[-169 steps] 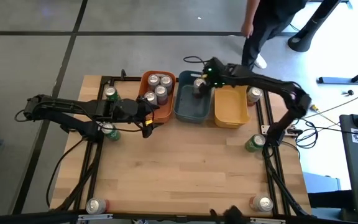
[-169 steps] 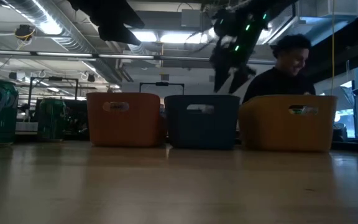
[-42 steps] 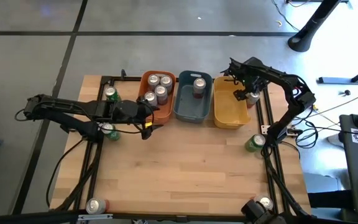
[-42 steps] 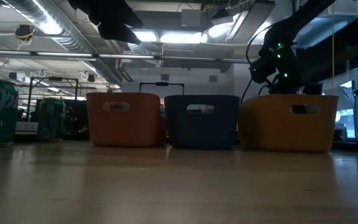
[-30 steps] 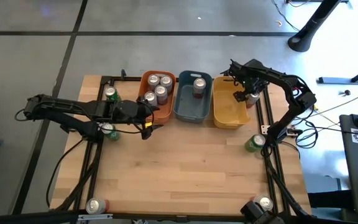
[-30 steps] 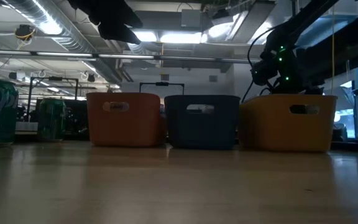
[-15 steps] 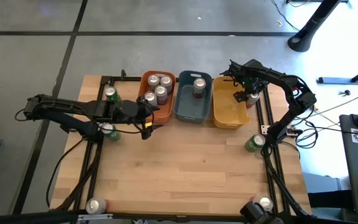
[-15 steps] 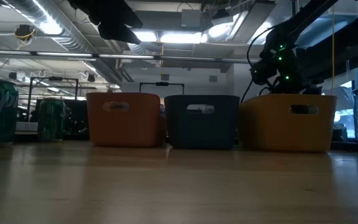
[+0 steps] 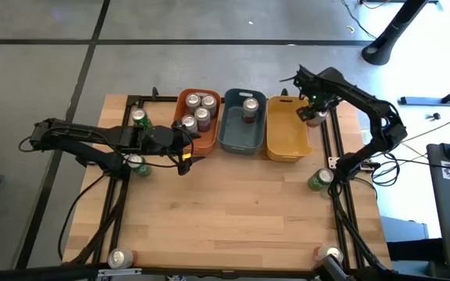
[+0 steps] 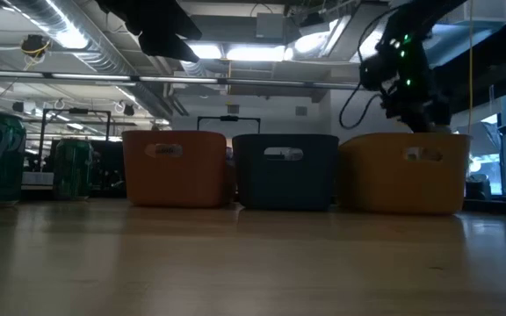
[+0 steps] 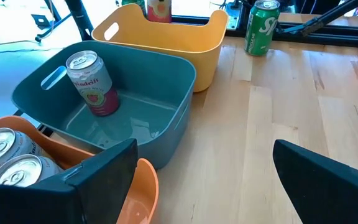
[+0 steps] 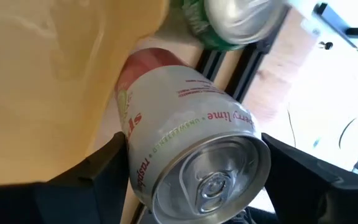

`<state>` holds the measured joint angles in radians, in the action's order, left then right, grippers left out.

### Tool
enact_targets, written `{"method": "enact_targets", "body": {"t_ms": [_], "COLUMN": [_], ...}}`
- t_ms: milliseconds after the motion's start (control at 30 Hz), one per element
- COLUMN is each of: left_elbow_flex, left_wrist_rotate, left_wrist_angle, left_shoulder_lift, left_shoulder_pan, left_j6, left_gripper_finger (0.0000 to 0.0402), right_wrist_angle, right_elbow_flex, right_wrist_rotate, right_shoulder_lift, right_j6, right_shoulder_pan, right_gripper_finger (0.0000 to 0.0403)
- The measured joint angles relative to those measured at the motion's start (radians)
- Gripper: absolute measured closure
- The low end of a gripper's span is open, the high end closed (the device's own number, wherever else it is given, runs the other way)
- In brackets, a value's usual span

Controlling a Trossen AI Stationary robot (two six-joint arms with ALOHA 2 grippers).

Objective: Sort soda cans
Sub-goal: Put the top right pink-white soda can into the blue bin

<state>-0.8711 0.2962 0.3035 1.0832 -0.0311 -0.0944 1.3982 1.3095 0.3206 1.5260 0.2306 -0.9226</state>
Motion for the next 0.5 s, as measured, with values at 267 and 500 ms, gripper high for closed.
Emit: {"method": "enact_targets", "body": {"t_ms": [267, 500], "left_elbow_flex": [0.0, 0.0], "left_wrist_rotate": [0.0, 0.0], "left_wrist_angle": [0.0, 0.0], "left_shoulder_lift": [0.0, 0.0], "left_shoulder_pan": [0.0, 0.0], "left_j6": [0.001, 0.001], "left_gripper_finger": [0.0038, 0.0038], "right_wrist_angle": [0.101, 0.166], "right_elbow_flex": [0.132, 0.277], "right_wrist_rotate": [-0.025, -0.021], "right_shoulder_lift": [-0.018, -0.019], "right_j6": [-0.001, -0.001], "right_shoulder_pan": [0.0, 0.0], "right_gripper_finger": [0.0112, 0.0112]}}
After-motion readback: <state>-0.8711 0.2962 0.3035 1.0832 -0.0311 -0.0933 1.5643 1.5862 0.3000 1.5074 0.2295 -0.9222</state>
